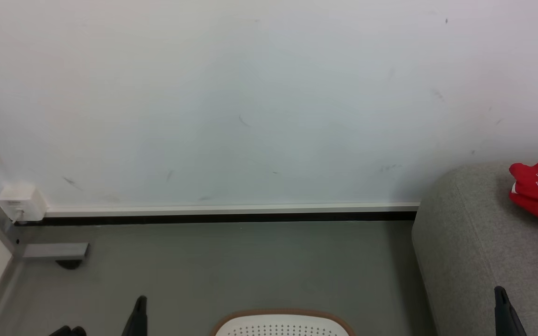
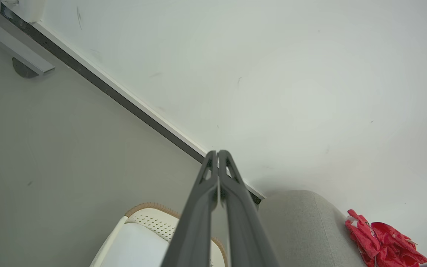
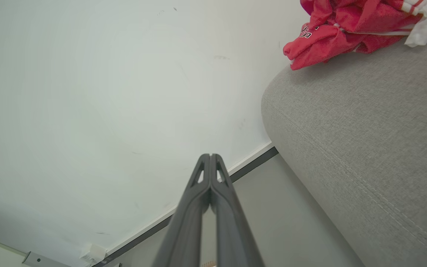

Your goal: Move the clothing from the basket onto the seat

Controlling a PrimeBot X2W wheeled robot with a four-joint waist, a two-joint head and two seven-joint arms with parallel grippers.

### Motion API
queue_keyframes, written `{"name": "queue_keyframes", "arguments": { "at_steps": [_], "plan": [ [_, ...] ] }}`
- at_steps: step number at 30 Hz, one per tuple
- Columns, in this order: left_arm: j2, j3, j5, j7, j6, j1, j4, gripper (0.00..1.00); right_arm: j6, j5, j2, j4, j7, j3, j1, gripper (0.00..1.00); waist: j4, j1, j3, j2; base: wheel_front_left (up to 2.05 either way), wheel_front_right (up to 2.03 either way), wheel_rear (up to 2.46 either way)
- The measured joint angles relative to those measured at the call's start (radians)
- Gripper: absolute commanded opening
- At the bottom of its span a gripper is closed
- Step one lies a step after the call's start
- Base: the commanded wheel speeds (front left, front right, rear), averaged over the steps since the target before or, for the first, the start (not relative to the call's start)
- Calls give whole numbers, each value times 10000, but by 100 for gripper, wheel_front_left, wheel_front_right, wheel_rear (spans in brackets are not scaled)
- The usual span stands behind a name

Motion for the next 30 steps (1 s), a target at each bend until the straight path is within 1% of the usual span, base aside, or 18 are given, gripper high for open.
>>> {"name": "queue_keyframes", "arguments": {
  "at_steps": [13,30],
  "plan": [
    [-12,284,-1716,412,-46,-195,-240,0,0,1626,-4,-61,395,-69,-282,0,31,0,113,0,0,0,0],
    [-25,608,-3580,886,-117,-421,-514,0,0,3482,-13,-134,878,-173,-558,0,75,0,261,0,0,0,0]
  ]
}}
